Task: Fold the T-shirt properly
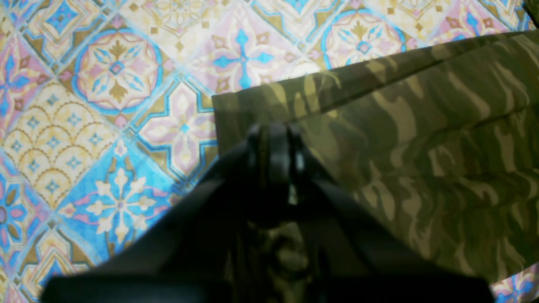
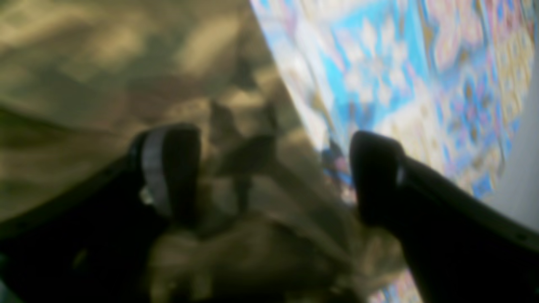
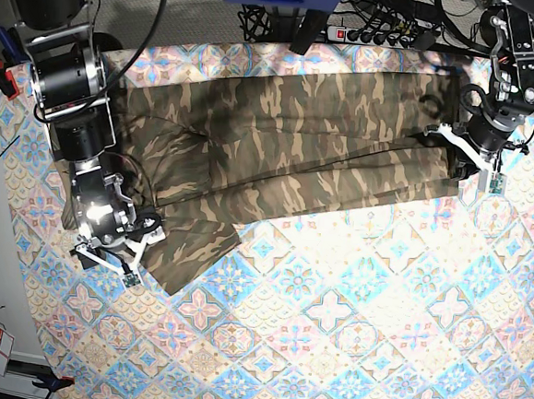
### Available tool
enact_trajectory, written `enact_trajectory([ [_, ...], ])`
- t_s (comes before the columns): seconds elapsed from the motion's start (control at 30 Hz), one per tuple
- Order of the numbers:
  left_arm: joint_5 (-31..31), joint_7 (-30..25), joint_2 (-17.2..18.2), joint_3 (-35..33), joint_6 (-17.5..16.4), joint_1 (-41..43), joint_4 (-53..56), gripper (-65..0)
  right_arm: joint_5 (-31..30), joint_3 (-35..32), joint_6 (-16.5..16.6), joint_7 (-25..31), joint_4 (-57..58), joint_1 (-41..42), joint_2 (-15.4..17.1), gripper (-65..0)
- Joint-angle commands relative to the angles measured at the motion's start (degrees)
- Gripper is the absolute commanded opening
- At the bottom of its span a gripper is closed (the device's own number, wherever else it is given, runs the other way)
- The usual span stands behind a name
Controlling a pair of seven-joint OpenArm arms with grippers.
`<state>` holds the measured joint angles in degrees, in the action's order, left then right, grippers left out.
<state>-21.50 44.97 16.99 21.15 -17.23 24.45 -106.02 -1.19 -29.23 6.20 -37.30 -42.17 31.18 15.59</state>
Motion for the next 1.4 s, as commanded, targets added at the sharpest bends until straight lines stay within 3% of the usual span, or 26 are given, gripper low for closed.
enact_trajectory([
  [0.0,-0.3,-1.1,0.7,0.5,0.1,-0.2,-0.8,-65.0,0.4,0.3,-0.3,1.5,-0.5,2.0,0.2,-14.4],
  [0.33,-0.3,-1.1,0.7,0.3,0.1,-0.3,-0.8,-65.0,0.4,0.3,-0.3,1.7,0.0,2.0,0.2,-31.6],
  [0.6,-0.3,-1.1,0.7,0.5,0.1,-0.3,-0.8,-65.0,0.4,0.6,-0.4,2.0,1.8,2.1,0.2,-57.8],
  [0.7,-0.3,-1.1,0.7,0.4,0.1,-0.3,-0.8,-65.0,0.4,3.2,-0.4,1.9,1.8,2.1,0.2,-63.7],
  [1.1,-0.3,-0.8,0.7,0.3,0.2,-0.4,-0.8,-65.0,0.5,4.5,-0.4,2.1,-4.5,1.9,0.2,-63.7],
  [1.37,-0.3,-0.7,0.8,0.5,0.2,-0.3,-0.8,-65.0,0.5,12.1,-0.4,-0.5,-5.0,2.0,0.2,-38.7],
])
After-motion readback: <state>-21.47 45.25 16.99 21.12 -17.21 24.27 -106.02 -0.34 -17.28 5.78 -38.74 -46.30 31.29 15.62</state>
